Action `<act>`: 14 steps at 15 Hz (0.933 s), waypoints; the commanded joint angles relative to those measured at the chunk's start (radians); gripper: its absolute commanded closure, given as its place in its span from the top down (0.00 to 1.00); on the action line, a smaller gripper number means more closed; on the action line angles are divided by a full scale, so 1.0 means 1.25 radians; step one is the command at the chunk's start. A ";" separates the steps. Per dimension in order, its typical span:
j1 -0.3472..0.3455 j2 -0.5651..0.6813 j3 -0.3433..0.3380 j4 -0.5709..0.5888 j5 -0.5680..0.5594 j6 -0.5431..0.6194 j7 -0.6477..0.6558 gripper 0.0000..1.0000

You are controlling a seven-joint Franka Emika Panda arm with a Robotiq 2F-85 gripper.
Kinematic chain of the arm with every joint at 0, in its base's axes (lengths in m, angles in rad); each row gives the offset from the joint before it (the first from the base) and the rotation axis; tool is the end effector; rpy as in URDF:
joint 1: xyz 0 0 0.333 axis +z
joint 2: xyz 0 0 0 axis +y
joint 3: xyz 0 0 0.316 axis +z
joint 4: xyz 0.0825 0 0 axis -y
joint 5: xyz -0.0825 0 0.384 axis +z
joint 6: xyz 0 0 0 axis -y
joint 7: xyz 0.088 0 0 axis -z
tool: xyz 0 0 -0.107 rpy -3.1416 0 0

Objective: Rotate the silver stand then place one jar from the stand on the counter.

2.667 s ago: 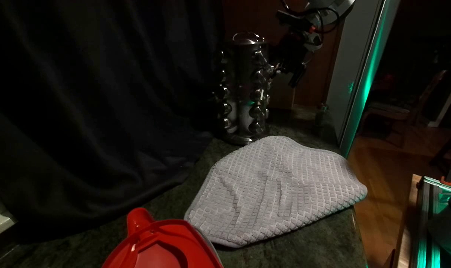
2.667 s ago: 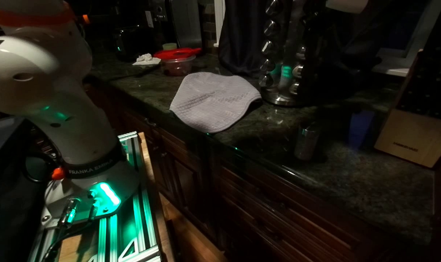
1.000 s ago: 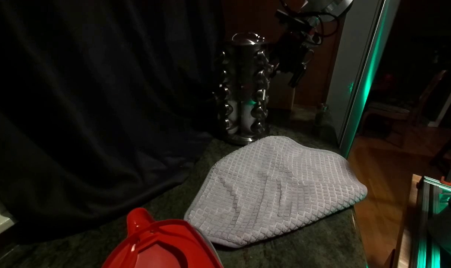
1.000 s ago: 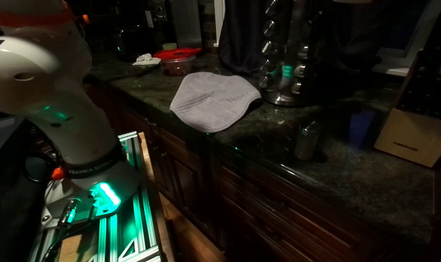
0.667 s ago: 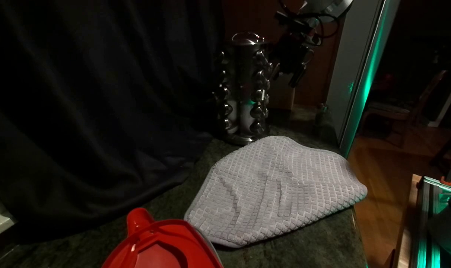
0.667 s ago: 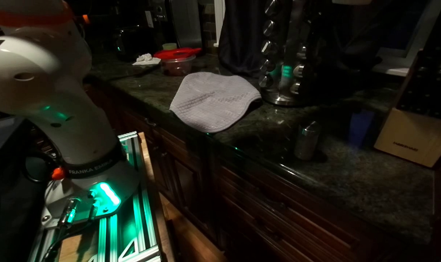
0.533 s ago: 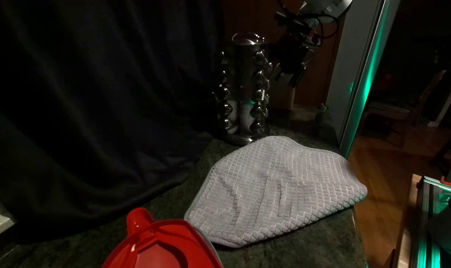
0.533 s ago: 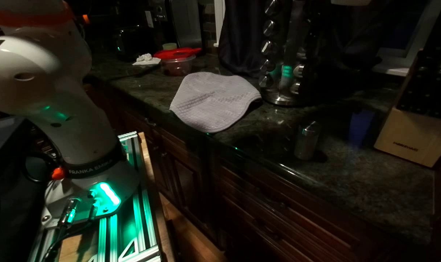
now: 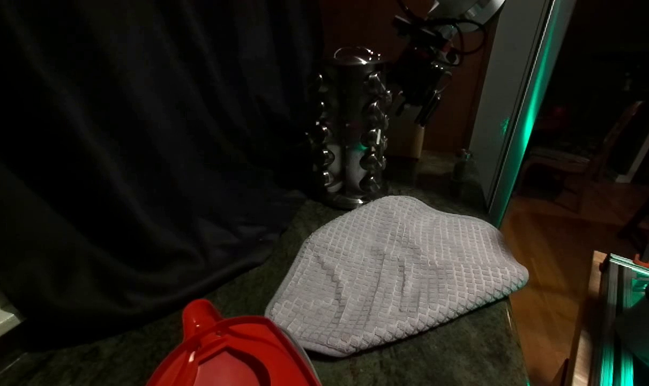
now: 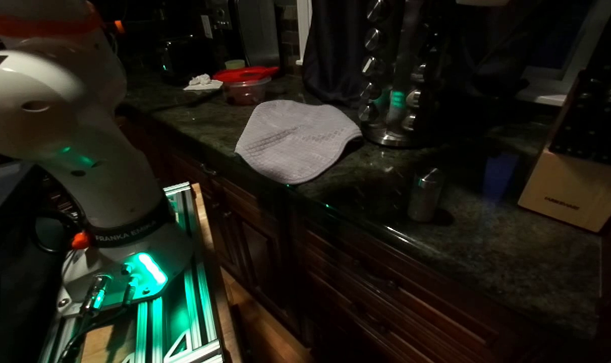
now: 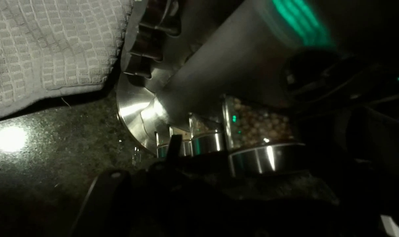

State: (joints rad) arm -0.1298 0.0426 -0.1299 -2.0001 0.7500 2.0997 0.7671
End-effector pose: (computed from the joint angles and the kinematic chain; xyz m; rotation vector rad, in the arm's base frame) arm 0.5645 -0.1154 0.4538 -1.9092 1.6074 0.1416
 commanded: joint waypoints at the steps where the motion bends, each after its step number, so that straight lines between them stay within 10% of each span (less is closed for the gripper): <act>1: 0.006 -0.023 0.003 -0.009 -0.024 0.021 0.009 1.00; 3: 0.007 -0.028 0.004 -0.008 -0.031 0.023 0.008 1.00; 4: 0.007 -0.029 0.005 -0.007 -0.035 0.023 0.008 0.79; 11: 0.007 -0.035 0.006 -0.006 -0.055 0.026 0.008 0.28; 14: 0.006 -0.035 0.005 -0.003 -0.060 0.032 0.009 0.25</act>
State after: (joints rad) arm -0.1249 0.0144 -0.1253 -1.9908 0.7024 2.1046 0.7664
